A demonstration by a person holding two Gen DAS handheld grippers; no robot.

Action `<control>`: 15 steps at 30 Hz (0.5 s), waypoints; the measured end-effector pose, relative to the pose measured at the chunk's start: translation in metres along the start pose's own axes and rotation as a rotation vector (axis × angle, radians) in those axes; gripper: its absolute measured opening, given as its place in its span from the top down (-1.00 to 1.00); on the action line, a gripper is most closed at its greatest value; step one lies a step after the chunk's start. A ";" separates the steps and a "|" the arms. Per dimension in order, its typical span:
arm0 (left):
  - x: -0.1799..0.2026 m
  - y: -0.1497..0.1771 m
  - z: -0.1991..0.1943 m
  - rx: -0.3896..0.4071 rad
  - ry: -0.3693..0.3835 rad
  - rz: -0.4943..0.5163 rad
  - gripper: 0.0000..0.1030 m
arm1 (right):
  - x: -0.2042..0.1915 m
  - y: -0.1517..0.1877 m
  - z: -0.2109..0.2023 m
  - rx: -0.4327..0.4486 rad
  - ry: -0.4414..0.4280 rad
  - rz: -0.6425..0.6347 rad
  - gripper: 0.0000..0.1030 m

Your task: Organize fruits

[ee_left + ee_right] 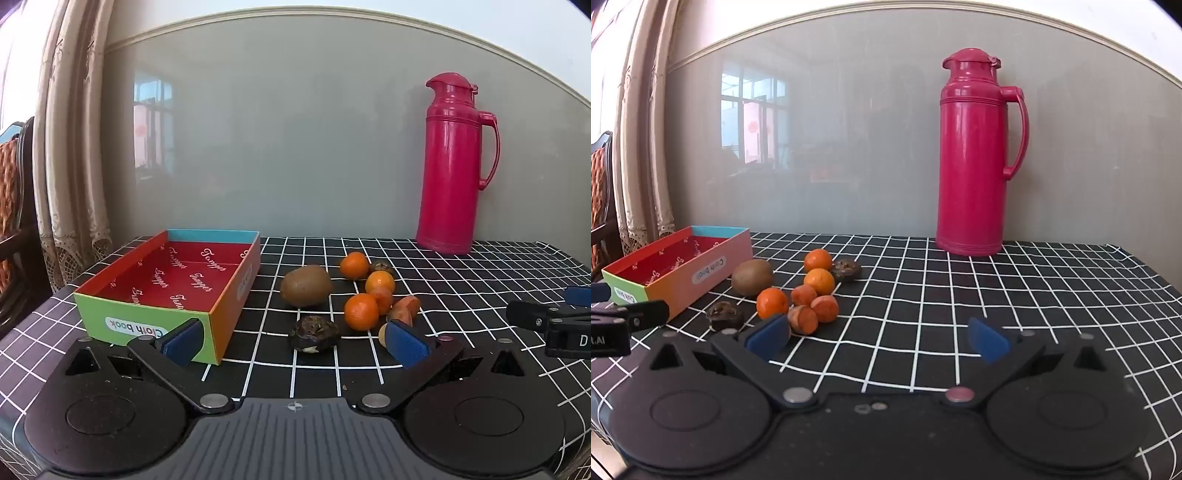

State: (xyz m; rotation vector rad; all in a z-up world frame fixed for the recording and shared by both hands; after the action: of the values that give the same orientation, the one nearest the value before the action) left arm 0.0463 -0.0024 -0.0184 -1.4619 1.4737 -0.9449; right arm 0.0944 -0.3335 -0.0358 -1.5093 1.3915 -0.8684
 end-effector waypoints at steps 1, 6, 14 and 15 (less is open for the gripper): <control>0.001 0.000 0.000 0.004 0.003 0.001 -1.00 | 0.000 0.000 0.000 0.002 0.000 0.000 -1.00; -0.004 -0.001 0.001 -0.003 0.009 -0.018 -1.00 | 0.001 0.000 0.000 0.000 0.001 -0.002 -1.00; -0.002 -0.001 -0.001 0.014 0.004 -0.010 -1.00 | 0.001 -0.001 0.001 0.003 0.000 0.000 -1.00; -0.003 -0.001 -0.001 0.014 0.005 -0.011 -1.00 | 0.001 0.000 0.001 0.002 0.000 -0.001 -1.00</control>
State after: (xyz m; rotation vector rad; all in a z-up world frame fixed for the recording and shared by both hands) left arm 0.0454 0.0003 -0.0169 -1.4602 1.4606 -0.9646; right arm 0.0955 -0.3341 -0.0358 -1.5084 1.3895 -0.8703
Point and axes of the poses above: each gripper's, at about its wrist camera, not at the fingertips, and z roughly the way its jaws point, x to its right, y to its underside, the point moved 5 cm from there along z, roughly the way its jaws point, and after that the axes turned 3 degrees about -y, right-handed, at the moved point
